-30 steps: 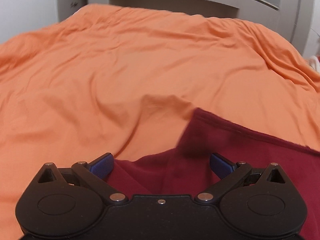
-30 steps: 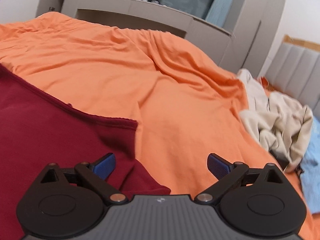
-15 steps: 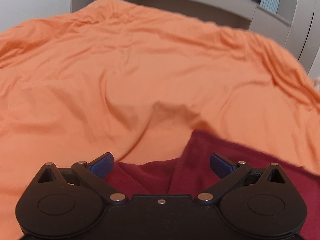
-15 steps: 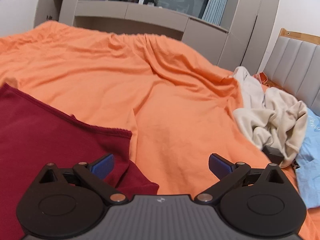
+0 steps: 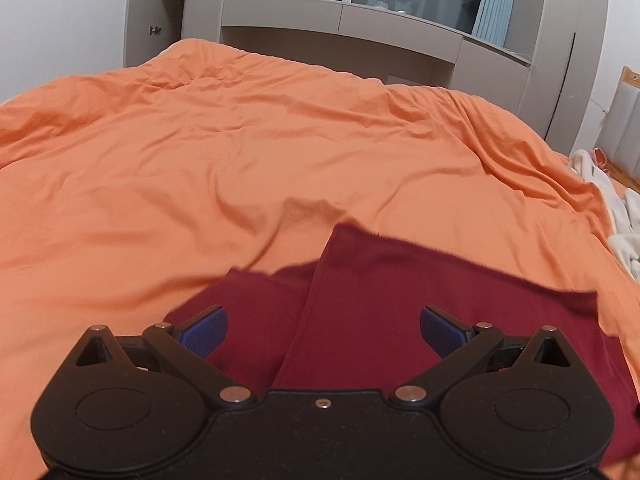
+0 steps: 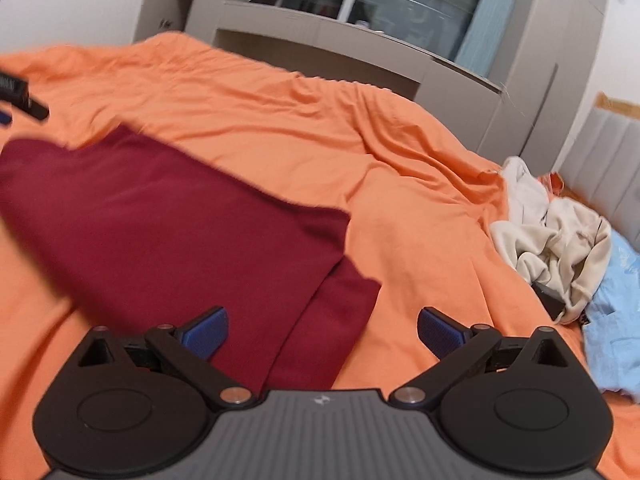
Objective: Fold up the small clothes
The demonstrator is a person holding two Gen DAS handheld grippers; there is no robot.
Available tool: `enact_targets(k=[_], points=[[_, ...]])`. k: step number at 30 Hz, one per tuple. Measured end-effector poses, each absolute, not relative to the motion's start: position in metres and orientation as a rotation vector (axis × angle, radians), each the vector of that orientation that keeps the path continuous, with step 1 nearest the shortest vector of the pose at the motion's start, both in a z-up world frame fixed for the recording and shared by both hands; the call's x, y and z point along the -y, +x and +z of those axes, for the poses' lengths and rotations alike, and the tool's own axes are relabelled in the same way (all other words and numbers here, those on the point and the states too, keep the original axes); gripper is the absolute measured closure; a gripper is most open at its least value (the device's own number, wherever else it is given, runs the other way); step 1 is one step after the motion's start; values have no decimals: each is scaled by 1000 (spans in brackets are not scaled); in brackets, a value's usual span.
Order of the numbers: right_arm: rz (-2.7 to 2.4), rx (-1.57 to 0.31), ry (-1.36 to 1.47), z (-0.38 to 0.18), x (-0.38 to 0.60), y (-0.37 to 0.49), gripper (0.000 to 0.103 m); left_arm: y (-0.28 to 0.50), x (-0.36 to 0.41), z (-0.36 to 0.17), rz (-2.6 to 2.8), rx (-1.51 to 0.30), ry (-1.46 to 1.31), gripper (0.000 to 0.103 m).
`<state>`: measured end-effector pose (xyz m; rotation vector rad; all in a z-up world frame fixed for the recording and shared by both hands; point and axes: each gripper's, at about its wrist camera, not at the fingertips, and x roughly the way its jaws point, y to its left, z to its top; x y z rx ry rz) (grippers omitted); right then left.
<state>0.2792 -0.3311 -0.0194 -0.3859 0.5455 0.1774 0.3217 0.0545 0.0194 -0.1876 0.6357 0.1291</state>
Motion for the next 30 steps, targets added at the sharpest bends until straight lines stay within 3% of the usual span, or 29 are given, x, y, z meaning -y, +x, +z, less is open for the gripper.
enact_targets(k=[11,20,30], points=[[120,-437,-686,-38,286,240,0,259,-85,-5,172,-681,-231,1],[196,-360,-419,-4,301,241,0,256,-83,-5,163,-681,-203,1],[291,-462,-107,9,292,274,0,258,-80,-8,163,-688,-184,1]])
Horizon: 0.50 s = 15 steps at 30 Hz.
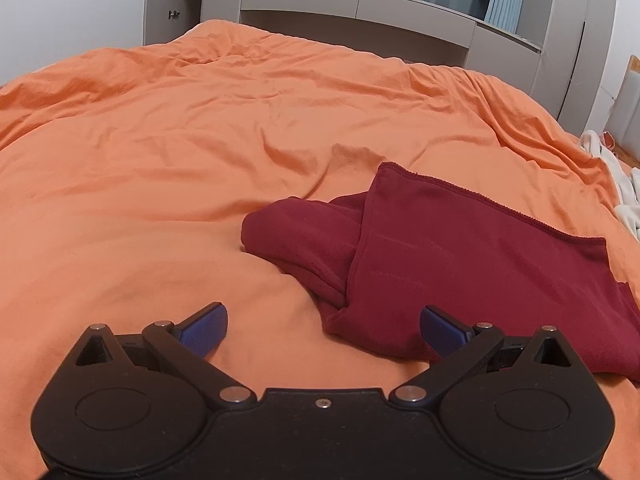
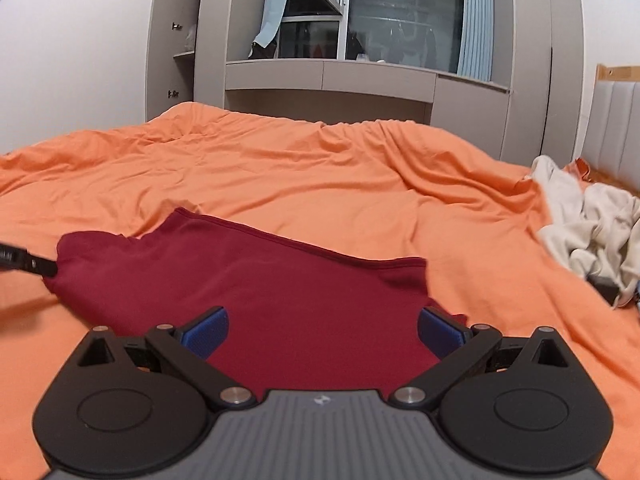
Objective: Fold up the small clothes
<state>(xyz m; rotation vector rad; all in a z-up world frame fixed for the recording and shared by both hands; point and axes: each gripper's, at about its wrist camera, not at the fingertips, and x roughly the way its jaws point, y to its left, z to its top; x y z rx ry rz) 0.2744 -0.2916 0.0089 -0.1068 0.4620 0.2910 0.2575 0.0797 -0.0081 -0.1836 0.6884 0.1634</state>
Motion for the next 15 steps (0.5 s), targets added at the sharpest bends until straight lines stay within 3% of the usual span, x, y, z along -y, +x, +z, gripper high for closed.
enact_targets(k=[15], points=[[408,-453,-239,-34,210,274,0,250,-88,-7,26,-653,-349,1]])
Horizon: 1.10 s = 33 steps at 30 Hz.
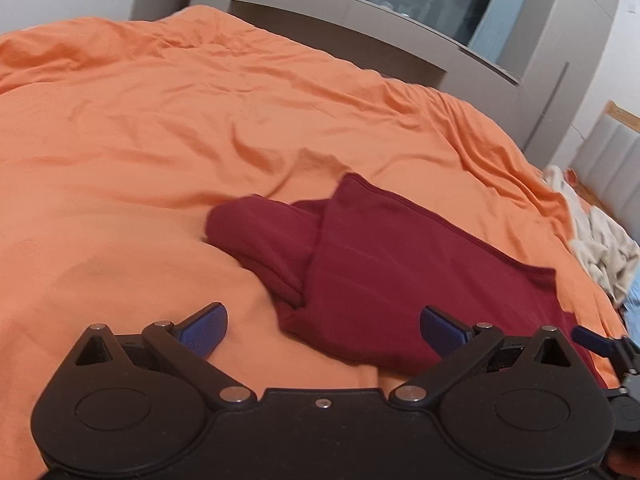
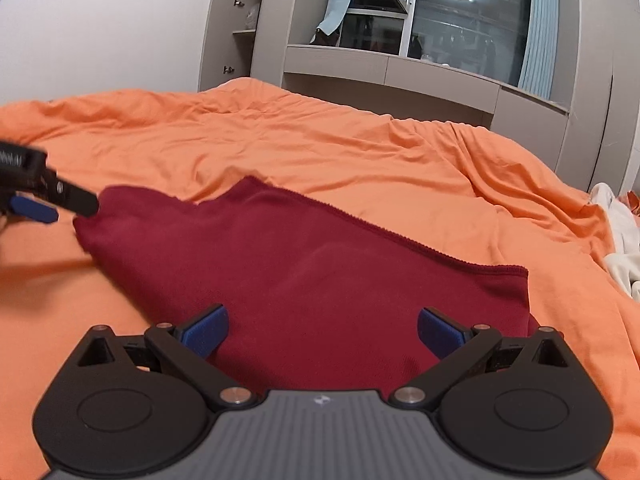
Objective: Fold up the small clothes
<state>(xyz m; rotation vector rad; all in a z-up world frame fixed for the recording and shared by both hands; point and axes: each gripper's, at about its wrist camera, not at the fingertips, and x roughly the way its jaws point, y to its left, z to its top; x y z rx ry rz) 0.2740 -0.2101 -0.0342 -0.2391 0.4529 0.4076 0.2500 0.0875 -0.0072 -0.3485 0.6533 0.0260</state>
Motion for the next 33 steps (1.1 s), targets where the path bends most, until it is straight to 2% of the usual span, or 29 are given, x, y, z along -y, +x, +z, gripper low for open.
enact_targets(k=[14,26,33], points=[[418,-471,-223,-48,210,273,0,269,-77,-23,-80,-709,-490,1],[419,-470,-219,-50,210,273,0,287,-78,-28,40,-684,-511,11],[419,-471,-218,-51,210,273,0,293,-77,-31,62,-675,-493,11]])
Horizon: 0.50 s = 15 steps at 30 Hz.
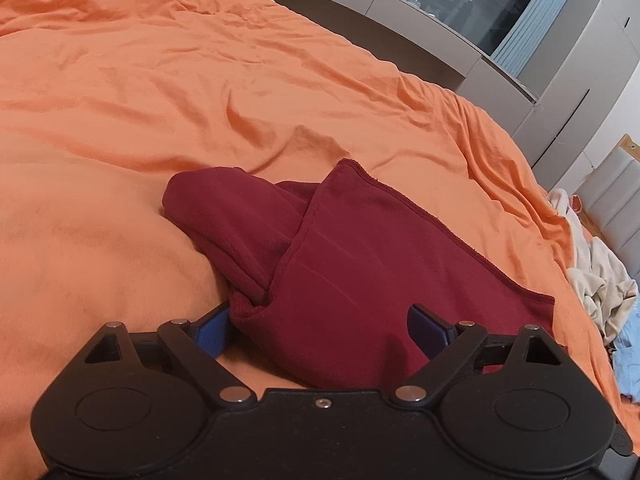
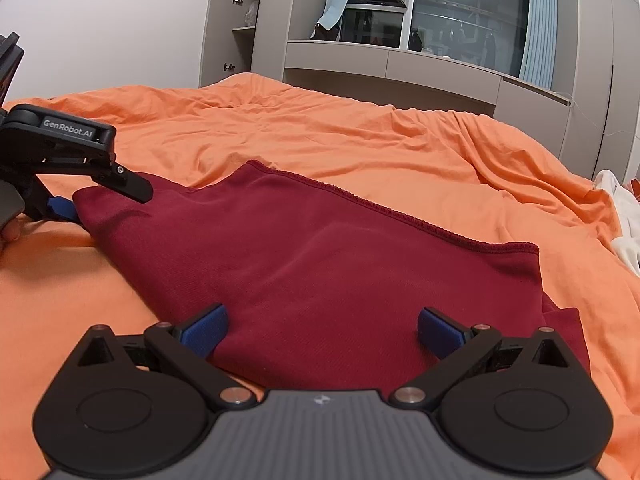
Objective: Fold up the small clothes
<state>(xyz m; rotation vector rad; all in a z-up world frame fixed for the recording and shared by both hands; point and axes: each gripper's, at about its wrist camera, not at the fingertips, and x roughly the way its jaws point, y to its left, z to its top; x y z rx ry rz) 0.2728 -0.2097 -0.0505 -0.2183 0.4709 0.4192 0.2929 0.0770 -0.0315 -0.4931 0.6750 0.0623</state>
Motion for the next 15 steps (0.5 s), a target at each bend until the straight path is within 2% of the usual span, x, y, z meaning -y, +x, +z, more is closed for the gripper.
enact_targets(k=[4,9,15], points=[[418,-469,-220,-50,210,273,0,295,-78,-32,92,-663,-493,20],[414,-467,-227,-52,208,272,0,296,-81,-36,123,-655,-516,49],[410,-464,-233,-52,206,271,0,305,-83,-40,129,-663,-524,50]])
